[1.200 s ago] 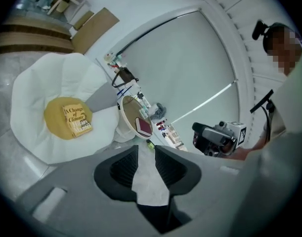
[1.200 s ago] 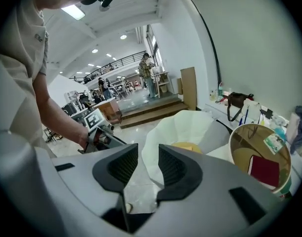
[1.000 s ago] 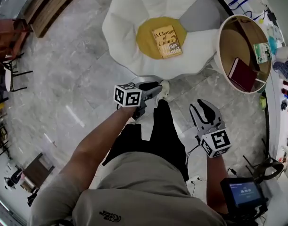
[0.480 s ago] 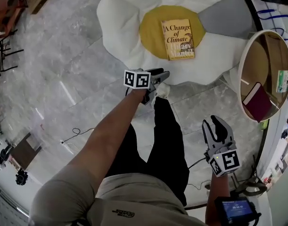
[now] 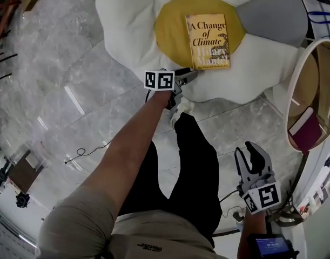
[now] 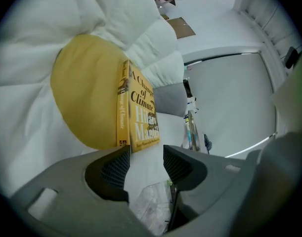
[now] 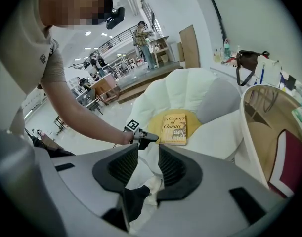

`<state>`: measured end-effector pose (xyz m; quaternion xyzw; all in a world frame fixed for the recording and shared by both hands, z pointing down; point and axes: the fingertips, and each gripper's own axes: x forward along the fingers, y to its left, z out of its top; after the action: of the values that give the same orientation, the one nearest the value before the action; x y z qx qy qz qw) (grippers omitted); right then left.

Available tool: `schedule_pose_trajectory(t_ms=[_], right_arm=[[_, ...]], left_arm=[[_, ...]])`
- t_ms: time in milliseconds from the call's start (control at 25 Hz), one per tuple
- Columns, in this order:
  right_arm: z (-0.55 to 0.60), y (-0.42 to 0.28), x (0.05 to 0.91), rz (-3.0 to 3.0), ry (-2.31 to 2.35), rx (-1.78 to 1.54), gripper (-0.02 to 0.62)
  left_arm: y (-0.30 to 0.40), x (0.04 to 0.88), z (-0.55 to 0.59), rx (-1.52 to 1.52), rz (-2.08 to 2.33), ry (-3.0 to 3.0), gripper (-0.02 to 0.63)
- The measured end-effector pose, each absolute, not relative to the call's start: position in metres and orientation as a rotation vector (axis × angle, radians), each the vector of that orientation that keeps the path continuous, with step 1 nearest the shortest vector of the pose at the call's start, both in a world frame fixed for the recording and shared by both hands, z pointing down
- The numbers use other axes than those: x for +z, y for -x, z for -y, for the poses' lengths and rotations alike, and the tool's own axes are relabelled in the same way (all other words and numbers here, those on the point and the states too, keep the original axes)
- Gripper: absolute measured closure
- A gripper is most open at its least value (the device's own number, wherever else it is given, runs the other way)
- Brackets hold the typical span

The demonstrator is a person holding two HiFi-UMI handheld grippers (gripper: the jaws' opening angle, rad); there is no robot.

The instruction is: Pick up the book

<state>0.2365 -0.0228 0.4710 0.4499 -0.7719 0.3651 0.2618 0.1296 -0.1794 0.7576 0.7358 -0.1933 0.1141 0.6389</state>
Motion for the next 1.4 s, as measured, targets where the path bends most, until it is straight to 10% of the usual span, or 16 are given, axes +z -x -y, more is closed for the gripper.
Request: schedule_pose_trajectory(t_ms=[1400], right_arm=[[0.028,-0.198,0.481,2.090,-1.301,1.113,0.460]], left_arm=[[-0.130,0.746,0.202,0.187,0.391,-1.550,0.457]])
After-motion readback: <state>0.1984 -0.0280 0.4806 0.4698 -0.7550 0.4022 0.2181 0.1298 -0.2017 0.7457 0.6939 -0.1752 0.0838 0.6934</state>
